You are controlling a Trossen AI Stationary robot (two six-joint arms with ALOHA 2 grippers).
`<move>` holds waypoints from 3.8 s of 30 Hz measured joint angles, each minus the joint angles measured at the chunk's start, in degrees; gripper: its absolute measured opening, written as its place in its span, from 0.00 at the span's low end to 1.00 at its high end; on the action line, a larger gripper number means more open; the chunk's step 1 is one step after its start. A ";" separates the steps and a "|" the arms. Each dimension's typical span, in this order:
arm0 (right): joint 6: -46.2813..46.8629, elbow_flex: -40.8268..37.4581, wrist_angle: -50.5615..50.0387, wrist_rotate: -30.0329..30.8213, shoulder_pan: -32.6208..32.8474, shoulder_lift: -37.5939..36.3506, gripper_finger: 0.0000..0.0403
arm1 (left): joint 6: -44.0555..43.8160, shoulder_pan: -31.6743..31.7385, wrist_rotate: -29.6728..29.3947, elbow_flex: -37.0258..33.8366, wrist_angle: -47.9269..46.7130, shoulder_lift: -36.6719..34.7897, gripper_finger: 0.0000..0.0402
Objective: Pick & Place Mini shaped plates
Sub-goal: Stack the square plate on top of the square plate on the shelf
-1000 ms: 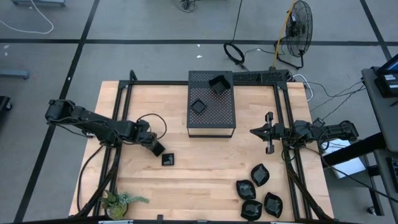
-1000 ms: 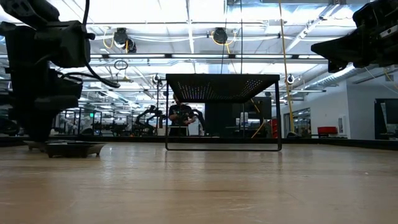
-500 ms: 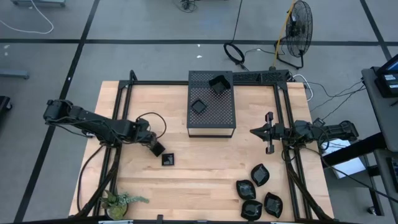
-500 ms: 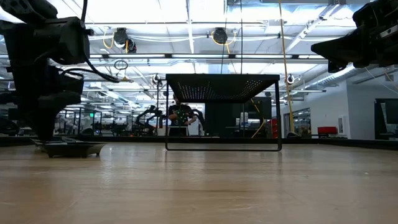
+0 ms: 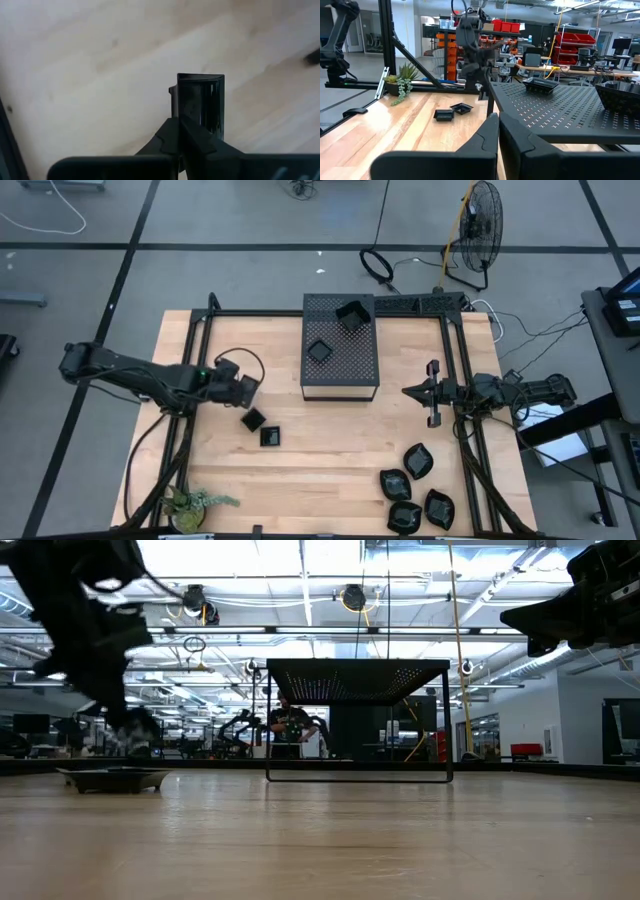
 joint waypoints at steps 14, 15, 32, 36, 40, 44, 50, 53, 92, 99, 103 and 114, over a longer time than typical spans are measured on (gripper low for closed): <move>-0.01 0.01 -0.01 0.00 -0.02 0.00 0.00 | 23.86 1.43 -5.67 11.05 24.53 -1.21 0.04; -0.01 0.01 0.00 0.00 0.00 0.00 0.00 | 25.88 2.07 -4.33 11.62 27.57 -1.23 0.03; -0.01 -0.01 0.04 0.00 0.00 -0.01 0.00 | 35.59 15.11 13.43 22.90 44.04 14.00 0.02; -0.03 0.01 0.02 0.00 -0.01 0.00 0.00 | 35.76 17.44 15.33 23.72 44.64 18.25 0.02; -0.01 0.00 0.01 0.00 0.00 0.00 0.00 | 35.40 19.35 16.59 23.72 44.70 20.96 0.03; -0.01 0.01 0.01 0.00 0.00 0.00 0.00 | 35.24 20.66 18.50 23.72 44.71 22.88 0.01; -0.01 0.01 0.01 0.00 0.00 0.00 0.00 | 35.43 20.94 18.84 23.74 44.41 23.76 0.04; -0.01 0.01 0.01 0.00 0.00 -0.01 0.00 | 35.55 20.94 18.82 23.74 44.36 23.75 0.02; -0.01 -0.01 0.01 0.00 0.00 0.00 0.00 | 46.07 20.94 11.14 23.74 43.45 23.71 0.11; -0.01 0.00 0.01 0.00 -0.01 0.00 0.00 | 44.49 20.94 6.01 23.74 43.28 23.71 0.11; -0.01 0.01 0.01 0.00 0.00 0.00 0.00 | 42.73 20.94 5.65 23.68 42.45 24.84 0.11; -0.03 0.00 0.01 0.01 -0.02 0.00 0.00 | 42.41 20.90 7.57 23.68 45.77 30.10 0.11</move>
